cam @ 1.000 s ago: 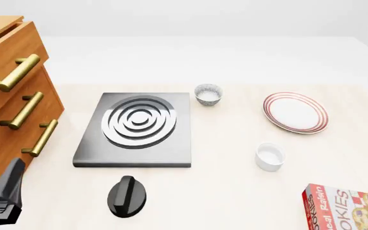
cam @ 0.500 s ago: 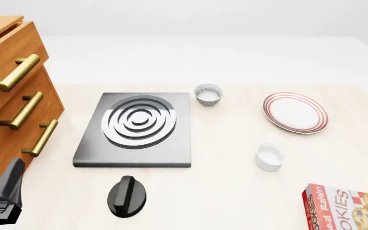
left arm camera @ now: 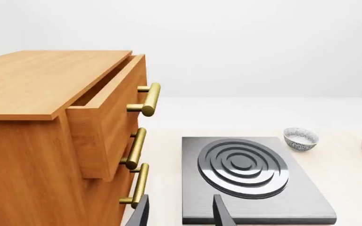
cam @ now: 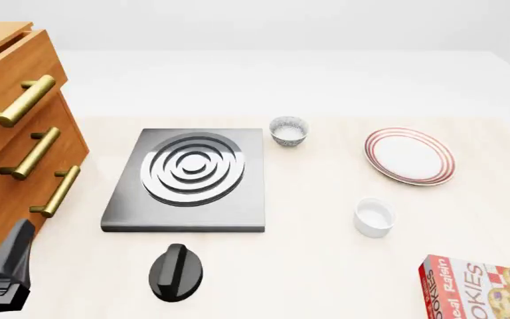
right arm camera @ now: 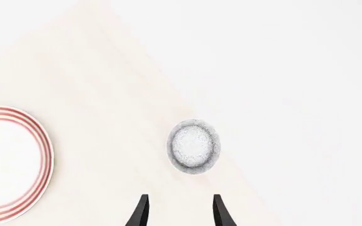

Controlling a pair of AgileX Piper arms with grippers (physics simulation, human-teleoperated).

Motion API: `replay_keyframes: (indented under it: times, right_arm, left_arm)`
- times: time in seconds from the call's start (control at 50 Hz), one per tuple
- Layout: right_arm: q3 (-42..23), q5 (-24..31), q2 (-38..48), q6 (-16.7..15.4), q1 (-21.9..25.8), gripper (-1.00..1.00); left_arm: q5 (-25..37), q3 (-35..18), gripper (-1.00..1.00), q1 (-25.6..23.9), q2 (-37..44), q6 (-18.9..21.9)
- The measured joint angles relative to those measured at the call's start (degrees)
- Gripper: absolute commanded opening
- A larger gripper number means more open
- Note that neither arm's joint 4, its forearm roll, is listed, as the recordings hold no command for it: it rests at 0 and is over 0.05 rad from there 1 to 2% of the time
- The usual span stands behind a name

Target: Pick the akita bowl next to the cookies box and place it on the plate.

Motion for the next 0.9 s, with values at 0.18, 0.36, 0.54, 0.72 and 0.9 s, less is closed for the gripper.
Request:
replay_keyframes:
  times: [0.18,0.36,0.54,0.72,0.9]
  right_arm:
    - [-2.14,0.72,2.40,-0.39,-1.22,1.00]
    - [-3.94,0.93,4.48,-0.65,-2.15,1.00]
    - [-5.62,1.05,6.35,-0.74,-2.78,1.00]
    - [-6.70,0.78,8.08,-0.40,-2.98,1.00]
    - [-8.23,0.93,9.70,-0.25,-3.67,1.00]
  left_arm:
    - [0.00,0.00,1.00,0.00,0.00,0.00]
    - [0.00,0.00,1.00,0.00,0.00,0.00]
    - [0.00,0.00,1.00,0.00,0.00,0.00]
    - [0.00,0.00,1.00,0.00,0.00,0.00]
    - [0.00,0.00,1.00,0.00,0.00,0.00]
